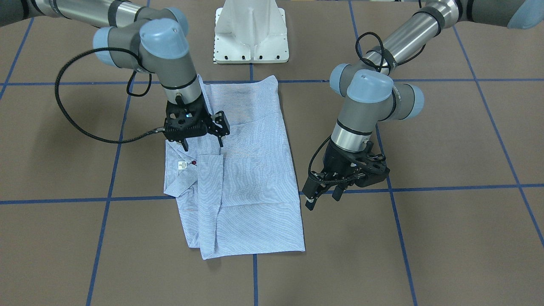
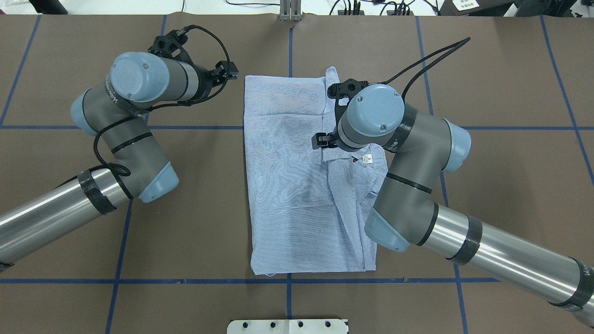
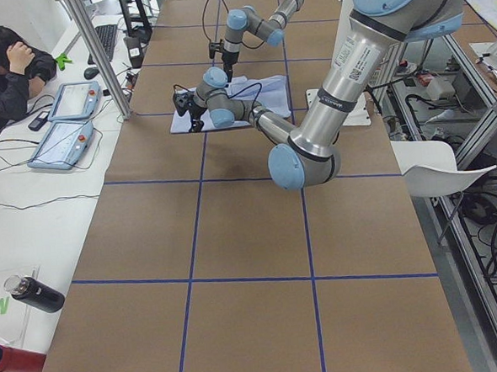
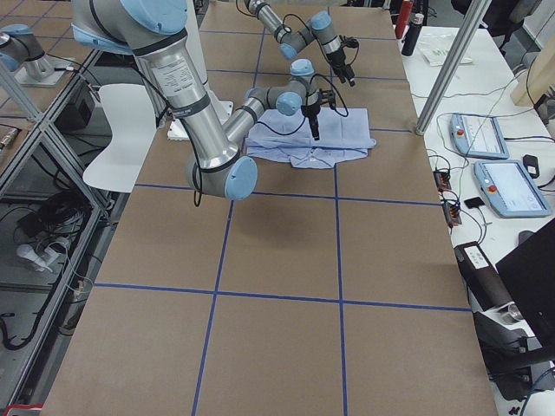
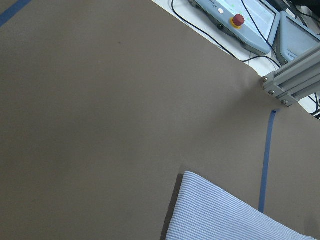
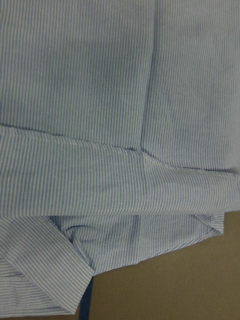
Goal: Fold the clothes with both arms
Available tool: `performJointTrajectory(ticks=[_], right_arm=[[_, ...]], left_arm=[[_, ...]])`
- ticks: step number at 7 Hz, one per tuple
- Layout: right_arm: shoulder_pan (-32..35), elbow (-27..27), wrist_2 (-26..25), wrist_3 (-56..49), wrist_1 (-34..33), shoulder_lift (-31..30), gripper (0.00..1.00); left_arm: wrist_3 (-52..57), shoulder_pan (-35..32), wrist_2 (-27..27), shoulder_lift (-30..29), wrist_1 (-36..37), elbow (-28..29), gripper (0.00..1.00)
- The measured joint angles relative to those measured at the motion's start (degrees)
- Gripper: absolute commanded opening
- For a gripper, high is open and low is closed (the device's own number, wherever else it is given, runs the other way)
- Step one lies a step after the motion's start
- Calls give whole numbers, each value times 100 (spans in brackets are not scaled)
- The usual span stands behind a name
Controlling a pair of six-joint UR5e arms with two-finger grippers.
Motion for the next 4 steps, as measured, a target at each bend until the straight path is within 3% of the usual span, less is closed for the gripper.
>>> performJointTrajectory(ticks=[4], right_arm=[[-135,-453,-22,-476,-9,244,100]], left_arm=[[0,-1,-11,158,-81,-16,100]])
